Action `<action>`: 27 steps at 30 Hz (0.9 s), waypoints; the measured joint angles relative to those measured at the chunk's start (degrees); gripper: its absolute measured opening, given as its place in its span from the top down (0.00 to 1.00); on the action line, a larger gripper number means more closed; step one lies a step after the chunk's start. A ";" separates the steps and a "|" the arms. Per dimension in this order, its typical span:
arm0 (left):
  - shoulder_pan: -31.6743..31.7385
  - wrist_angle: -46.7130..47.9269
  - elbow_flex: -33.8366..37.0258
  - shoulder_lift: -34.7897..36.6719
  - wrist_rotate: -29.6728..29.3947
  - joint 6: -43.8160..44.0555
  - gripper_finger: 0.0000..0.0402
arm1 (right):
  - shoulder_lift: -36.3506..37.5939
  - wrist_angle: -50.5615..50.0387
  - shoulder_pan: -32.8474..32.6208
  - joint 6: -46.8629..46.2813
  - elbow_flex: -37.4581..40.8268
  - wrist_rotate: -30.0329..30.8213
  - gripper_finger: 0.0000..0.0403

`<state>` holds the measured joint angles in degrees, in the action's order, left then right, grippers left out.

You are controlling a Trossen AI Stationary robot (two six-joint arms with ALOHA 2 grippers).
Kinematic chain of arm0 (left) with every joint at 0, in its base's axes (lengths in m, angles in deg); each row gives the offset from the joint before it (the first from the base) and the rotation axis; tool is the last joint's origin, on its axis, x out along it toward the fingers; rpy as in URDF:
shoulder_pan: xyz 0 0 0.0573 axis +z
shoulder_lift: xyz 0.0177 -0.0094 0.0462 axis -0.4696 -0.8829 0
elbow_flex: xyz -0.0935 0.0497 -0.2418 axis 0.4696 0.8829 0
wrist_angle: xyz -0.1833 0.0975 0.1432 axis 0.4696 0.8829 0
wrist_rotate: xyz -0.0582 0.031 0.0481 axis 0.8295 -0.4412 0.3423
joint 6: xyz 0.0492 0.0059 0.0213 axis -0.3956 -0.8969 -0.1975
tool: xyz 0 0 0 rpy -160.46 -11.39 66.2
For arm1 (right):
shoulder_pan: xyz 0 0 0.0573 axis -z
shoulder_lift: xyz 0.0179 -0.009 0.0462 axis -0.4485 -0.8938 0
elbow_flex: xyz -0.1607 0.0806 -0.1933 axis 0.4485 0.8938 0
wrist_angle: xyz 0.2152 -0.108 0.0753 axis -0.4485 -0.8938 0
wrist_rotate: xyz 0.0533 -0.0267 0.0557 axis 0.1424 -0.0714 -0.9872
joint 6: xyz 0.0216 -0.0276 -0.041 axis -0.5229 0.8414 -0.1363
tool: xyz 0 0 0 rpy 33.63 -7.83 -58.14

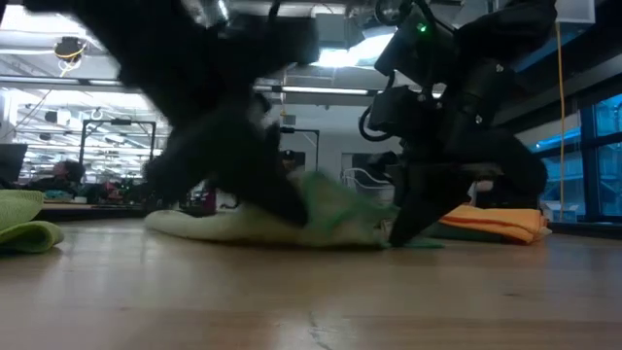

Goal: Fold microfiber towels
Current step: Fold the light green microfiber cloth

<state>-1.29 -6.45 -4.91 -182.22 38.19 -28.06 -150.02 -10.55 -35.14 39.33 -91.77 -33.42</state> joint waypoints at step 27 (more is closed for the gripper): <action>0.31 32.48 -13.12 1.43 -8.56 12.55 1.00 | 5.20 -16.45 2.11 9.97 -15.81 8.74 0.98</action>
<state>-0.98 26.02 -18.02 -180.80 29.63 -15.51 -144.82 -27.00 -33.03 49.30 -107.58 -24.68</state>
